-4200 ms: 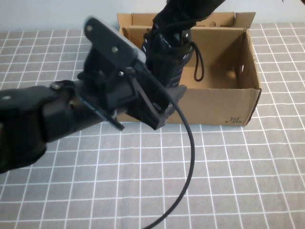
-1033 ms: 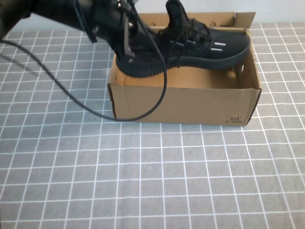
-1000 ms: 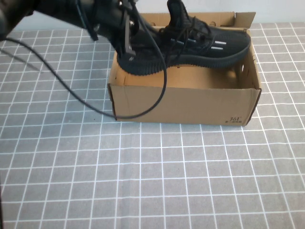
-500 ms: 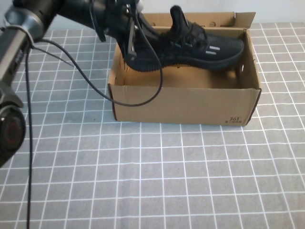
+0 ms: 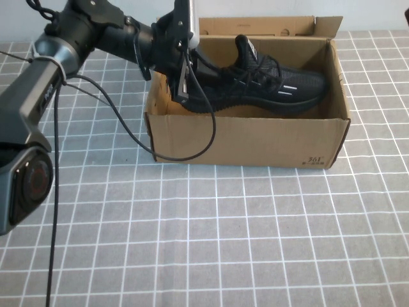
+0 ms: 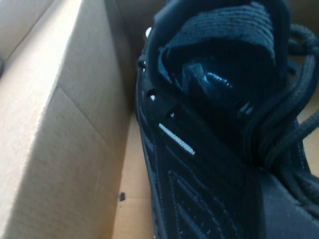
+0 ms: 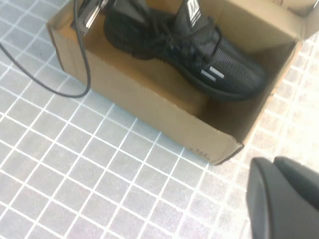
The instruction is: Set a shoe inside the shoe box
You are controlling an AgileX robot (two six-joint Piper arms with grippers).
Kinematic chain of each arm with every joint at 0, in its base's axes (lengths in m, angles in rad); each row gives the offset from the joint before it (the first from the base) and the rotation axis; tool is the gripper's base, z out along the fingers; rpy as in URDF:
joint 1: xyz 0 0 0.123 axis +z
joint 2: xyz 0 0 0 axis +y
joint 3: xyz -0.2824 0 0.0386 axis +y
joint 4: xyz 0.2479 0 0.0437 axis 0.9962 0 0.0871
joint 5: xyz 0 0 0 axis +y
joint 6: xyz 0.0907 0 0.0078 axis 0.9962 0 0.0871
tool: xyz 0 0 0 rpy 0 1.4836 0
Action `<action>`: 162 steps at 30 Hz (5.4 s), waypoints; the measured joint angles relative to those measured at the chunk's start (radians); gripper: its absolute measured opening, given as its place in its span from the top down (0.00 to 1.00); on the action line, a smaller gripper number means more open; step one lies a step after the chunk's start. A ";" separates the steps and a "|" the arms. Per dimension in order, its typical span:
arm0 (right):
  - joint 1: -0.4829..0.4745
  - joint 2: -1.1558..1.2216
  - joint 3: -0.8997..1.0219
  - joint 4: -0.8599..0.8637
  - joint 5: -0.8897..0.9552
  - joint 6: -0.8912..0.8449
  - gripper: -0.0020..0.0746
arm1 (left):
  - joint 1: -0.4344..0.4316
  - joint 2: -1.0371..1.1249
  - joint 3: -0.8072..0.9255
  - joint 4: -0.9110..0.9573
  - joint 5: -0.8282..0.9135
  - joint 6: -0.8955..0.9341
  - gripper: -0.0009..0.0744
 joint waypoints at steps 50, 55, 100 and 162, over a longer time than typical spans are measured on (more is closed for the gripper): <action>0.000 -0.001 0.025 0.094 0.000 0.021 0.99 | 0.019 -0.155 -0.005 0.053 -0.210 -0.581 0.83; 0.000 -0.029 0.027 0.094 0.000 0.017 0.99 | 0.019 -0.269 -0.007 0.124 -0.151 -0.736 0.97; 0.000 -1.262 1.034 0.157 -0.440 0.083 0.99 | 0.019 -1.999 1.798 0.394 -0.867 -1.150 0.99; -0.419 -1.269 1.744 0.150 -1.070 0.083 0.99 | 0.019 -2.236 2.385 0.348 -1.052 -1.155 0.99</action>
